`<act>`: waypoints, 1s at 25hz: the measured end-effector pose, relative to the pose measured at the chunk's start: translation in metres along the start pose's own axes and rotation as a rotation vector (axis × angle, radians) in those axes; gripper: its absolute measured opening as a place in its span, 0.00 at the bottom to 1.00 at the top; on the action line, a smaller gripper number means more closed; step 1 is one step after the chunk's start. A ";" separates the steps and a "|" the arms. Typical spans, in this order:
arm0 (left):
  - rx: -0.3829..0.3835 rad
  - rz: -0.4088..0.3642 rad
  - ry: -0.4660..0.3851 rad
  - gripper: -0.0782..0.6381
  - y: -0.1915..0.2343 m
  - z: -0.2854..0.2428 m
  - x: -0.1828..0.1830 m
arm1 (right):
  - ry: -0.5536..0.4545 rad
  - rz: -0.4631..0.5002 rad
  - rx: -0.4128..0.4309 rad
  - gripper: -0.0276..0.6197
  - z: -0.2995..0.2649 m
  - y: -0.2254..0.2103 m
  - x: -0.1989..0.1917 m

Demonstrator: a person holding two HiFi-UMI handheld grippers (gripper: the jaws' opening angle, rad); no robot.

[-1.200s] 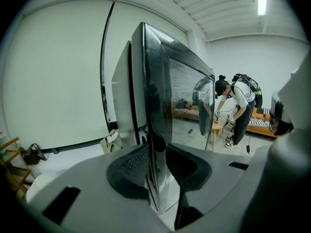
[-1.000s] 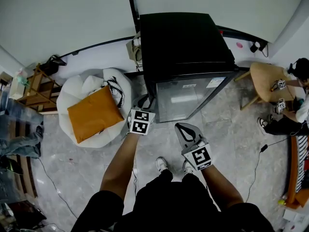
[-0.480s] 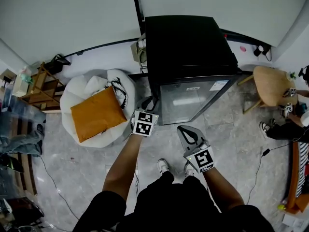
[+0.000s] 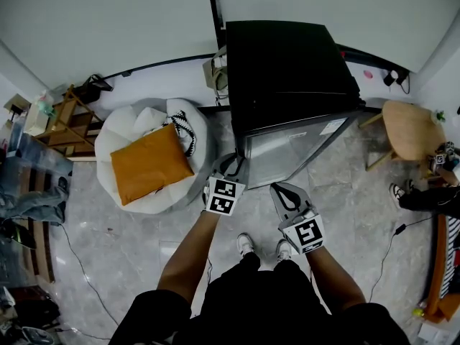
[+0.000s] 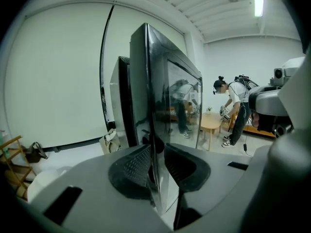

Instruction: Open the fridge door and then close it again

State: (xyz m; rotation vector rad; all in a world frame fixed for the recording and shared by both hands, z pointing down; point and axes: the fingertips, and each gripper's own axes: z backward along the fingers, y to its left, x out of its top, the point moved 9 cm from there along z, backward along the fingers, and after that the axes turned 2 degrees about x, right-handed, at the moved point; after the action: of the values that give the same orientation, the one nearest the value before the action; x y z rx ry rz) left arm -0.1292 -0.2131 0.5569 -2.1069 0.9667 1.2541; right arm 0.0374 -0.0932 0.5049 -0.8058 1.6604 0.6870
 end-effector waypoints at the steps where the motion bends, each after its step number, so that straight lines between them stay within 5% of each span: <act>1: 0.003 -0.006 -0.005 0.25 -0.002 0.002 -0.001 | -0.002 0.002 0.000 0.07 0.002 0.001 0.000; 25: 0.129 0.092 -0.012 0.23 -0.104 0.063 -0.021 | -0.045 0.001 0.041 0.07 0.091 -0.014 -0.012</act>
State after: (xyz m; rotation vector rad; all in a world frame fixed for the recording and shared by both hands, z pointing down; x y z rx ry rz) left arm -0.0886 -0.0969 0.5537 -1.9739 1.1191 1.2136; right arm 0.1030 -0.0282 0.4959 -0.7552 1.6293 0.6651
